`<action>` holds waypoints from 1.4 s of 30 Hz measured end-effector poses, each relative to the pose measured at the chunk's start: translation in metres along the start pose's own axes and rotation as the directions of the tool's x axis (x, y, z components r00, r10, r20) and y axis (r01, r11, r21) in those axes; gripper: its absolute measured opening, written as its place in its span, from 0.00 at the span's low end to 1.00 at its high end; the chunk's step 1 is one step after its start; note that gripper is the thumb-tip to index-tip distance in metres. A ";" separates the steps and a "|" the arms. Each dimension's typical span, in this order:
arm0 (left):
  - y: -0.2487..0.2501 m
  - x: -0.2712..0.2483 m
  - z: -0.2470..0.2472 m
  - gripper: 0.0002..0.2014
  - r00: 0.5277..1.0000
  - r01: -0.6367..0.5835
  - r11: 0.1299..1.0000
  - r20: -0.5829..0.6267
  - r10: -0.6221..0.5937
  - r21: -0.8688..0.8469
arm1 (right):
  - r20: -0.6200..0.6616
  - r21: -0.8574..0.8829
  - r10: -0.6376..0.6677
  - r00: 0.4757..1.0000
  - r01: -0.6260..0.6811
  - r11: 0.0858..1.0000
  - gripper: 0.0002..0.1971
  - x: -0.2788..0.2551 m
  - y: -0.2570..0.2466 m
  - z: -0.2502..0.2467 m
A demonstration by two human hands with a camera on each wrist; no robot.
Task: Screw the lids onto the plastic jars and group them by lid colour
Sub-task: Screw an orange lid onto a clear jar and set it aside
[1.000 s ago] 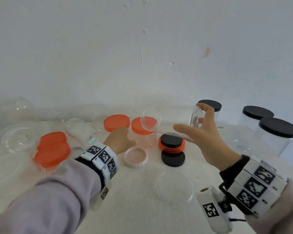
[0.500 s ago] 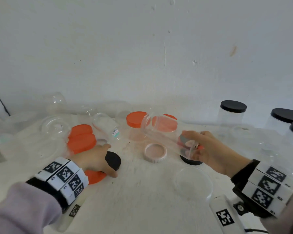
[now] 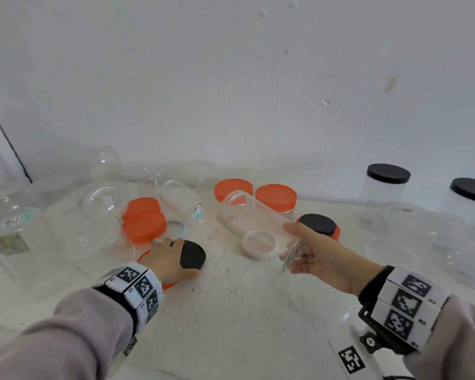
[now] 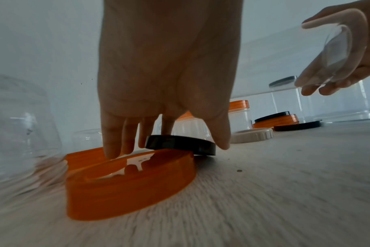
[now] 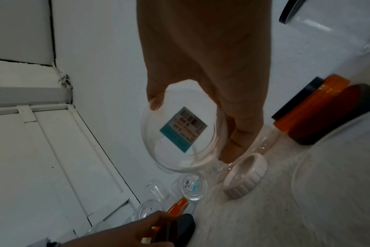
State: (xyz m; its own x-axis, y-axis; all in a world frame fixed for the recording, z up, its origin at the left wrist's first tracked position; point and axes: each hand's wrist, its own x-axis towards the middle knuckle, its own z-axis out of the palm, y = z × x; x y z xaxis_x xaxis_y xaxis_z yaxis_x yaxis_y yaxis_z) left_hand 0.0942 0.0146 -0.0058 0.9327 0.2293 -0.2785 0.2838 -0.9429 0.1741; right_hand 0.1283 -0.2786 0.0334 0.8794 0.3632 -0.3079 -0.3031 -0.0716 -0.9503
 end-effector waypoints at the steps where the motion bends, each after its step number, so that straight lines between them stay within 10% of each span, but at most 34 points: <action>1: 0.001 0.000 0.000 0.40 1.000 0.000 1.000 -0.016 0.000 0.004 | 0.017 0.008 0.006 1.000 -0.006 1.000 0.31 0.000 0.001 0.001; 13: -0.009 0.011 -0.008 0.32 0.973 -0.096 0.951 -0.228 0.028 -0.292 | 0.187 -0.248 0.081 0.979 -0.033 0.968 0.33 0.013 0.010 0.022; 25: 0.023 -0.004 -0.054 0.41 0.933 -0.354 0.380 -0.351 0.082 -0.854 | 0.139 -0.679 -0.028 0.990 0.116 0.725 0.45 0.049 0.027 0.038; 30: 0.041 -0.019 -0.052 0.30 0.909 -0.416 0.404 -0.368 0.193 -0.815 | 0.145 -0.686 -0.035 0.989 0.126 0.717 0.47 0.054 0.030 0.037; 42: 0.063 -0.026 -0.050 0.41 0.871 -0.491 0.500 -0.390 0.299 -0.713 | 0.220 -0.491 -0.273 0.937 0.348 0.799 0.46 0.035 -0.004 0.038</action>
State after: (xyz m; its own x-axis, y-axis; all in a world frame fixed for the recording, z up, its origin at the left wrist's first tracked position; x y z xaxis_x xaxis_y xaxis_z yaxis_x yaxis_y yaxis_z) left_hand 0.0986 -0.0393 0.0595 0.9840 0.0118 0.1778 -0.1573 -0.4120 0.8975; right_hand 0.1465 -0.2307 0.0282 0.8253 0.5644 -0.0190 0.2442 -0.3870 -0.8892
